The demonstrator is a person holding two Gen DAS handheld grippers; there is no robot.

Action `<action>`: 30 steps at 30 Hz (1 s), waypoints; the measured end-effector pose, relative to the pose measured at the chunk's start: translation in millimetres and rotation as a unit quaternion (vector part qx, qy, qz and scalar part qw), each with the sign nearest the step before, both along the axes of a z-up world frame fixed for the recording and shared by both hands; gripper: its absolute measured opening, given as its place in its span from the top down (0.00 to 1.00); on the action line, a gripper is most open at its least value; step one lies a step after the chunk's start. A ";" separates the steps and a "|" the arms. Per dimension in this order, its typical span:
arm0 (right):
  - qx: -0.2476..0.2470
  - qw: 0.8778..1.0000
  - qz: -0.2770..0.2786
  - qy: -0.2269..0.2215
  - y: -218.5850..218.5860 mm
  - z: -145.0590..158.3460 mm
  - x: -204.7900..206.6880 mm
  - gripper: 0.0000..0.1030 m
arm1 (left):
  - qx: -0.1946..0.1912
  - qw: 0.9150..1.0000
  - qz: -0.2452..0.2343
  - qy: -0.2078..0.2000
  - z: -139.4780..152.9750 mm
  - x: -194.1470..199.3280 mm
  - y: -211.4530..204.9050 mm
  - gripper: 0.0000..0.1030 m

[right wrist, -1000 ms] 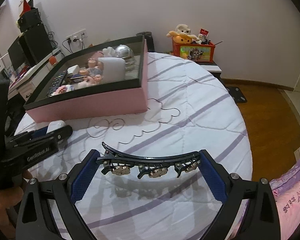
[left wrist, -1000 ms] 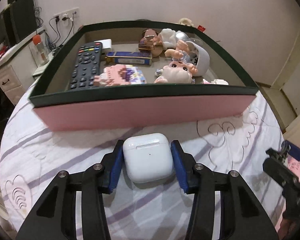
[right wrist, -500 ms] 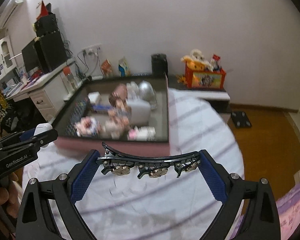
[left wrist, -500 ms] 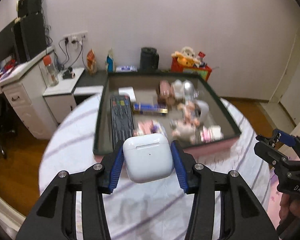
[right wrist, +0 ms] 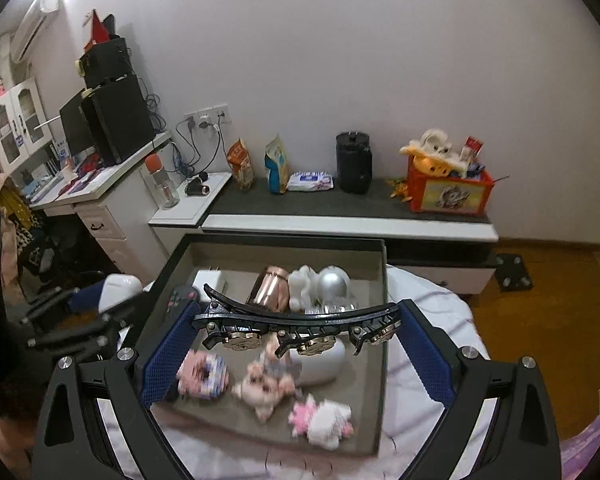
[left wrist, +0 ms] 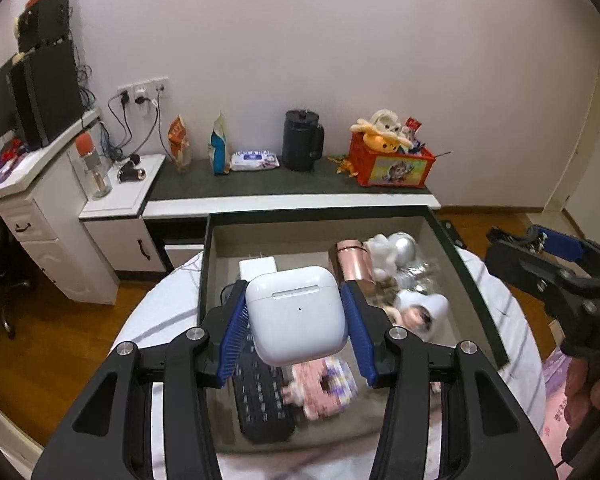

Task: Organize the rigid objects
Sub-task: 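Carry the earbud case and hair clip over the tray and open both tools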

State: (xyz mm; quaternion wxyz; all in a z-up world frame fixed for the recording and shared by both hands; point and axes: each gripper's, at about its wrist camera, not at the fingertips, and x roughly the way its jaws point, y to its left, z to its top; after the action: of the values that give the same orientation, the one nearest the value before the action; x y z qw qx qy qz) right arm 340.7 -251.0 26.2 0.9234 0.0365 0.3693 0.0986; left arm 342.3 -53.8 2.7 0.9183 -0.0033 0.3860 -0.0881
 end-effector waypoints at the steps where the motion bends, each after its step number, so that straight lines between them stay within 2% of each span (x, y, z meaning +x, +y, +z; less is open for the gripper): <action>1: 0.001 1.000 -0.002 0.007 -0.4 -3.9 8.7 0.05 | 0.002 1.000 0.000 0.004 -3.8 6.1 -0.8 0.54; 7: 0.007 0.998 -0.010 0.061 -2.6 -40.7 59.3 0.05 | 0.017 0.999 -0.006 0.040 -38.3 38.7 -11.8 0.54; 13: 0.003 0.996 -0.008 0.093 -1.0 -67.3 77.3 0.05 | 0.030 0.997 -0.011 0.073 -68.2 54.1 -20.9 0.54; 18: -0.005 0.994 -0.006 0.109 0.2 -76.1 82.9 0.05 | 0.050 0.996 -0.009 0.080 -71.9 54.4 -26.1 0.52; 19: -0.007 0.994 -0.005 0.112 1.1 -76.4 84.4 0.04 | 0.061 0.995 -0.006 0.080 -71.7 53.7 -27.6 0.43; 20: -0.011 0.993 -0.003 0.117 2.1 -78.6 84.4 0.04 | 0.068 0.994 -0.002 0.080 -71.5 52.7 -28.1 0.26; 22: -0.011 0.993 -0.003 0.119 1.7 -79.5 83.6 0.03 | 0.077 0.994 0.005 0.072 -68.5 48.7 -27.7 0.09; 24: -0.004 0.992 -0.004 0.124 0.3 -80.8 82.2 0.00 | 0.078 0.995 0.006 0.068 -64.5 43.6 -26.4 0.08; 30: 0.027 0.992 -0.003 0.122 -3.9 -73.3 70.4 0.00 | 0.078 0.995 0.015 0.052 -48.4 23.5 -17.6 0.03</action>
State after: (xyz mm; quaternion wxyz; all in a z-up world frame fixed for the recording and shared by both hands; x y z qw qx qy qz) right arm 411.0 -254.9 -47.1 0.8703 0.0741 0.4765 0.0999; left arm 365.7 -71.4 -45.7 0.8955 0.0575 0.4392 -0.0435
